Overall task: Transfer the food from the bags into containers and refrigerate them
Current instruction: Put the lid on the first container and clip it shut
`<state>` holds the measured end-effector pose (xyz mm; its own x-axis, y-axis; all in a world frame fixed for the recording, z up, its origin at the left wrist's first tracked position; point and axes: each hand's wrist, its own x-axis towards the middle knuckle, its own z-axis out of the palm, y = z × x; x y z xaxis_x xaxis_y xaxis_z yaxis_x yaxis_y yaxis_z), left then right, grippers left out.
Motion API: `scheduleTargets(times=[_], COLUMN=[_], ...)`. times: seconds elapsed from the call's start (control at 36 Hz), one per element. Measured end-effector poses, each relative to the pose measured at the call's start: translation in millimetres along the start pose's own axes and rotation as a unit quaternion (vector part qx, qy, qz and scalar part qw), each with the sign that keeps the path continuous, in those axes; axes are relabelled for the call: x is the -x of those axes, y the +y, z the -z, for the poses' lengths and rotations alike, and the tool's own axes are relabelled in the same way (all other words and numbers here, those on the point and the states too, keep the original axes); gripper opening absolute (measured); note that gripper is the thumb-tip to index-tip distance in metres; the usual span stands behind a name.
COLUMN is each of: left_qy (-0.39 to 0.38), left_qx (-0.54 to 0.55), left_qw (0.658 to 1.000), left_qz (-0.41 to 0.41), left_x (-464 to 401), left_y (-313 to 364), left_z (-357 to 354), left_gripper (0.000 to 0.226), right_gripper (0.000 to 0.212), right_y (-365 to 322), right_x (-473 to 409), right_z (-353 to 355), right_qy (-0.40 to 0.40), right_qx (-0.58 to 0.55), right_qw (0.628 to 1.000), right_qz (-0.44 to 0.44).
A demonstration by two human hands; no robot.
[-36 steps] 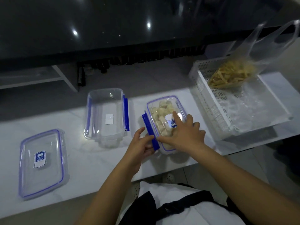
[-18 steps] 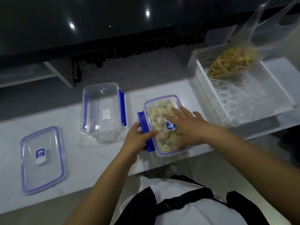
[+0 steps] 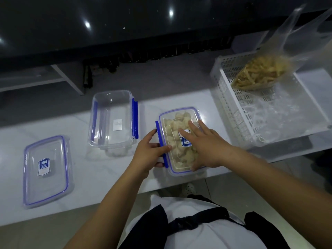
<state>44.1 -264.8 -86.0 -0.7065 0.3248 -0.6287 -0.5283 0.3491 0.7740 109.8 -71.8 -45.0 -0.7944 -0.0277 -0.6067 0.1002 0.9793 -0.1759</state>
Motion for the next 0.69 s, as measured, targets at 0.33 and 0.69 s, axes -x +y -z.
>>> scheduleTargets(times=[0.33, 0.69], left_qy=[0.020, -0.001], left_qx=[-0.023, -0.075], left_qw=[0.999, 0.997], left_qz=[0.010, 0.001], left_x=[1.6, -2.9], left_y=[4.6, 11.9], left_z=[-8.5, -0.6], left_gripper=[0.079, 0.077], right_gripper=[0.129, 0.086], right_y=[-1.7, 30.0], right_x=[1.1, 15.4], right_z=[2.6, -17.7], right_qy=[-0.009, 0.201], right_qx=[-0.016, -0.444], right_qw=[1.000, 0.871], right_qz=[-0.014, -0.065])
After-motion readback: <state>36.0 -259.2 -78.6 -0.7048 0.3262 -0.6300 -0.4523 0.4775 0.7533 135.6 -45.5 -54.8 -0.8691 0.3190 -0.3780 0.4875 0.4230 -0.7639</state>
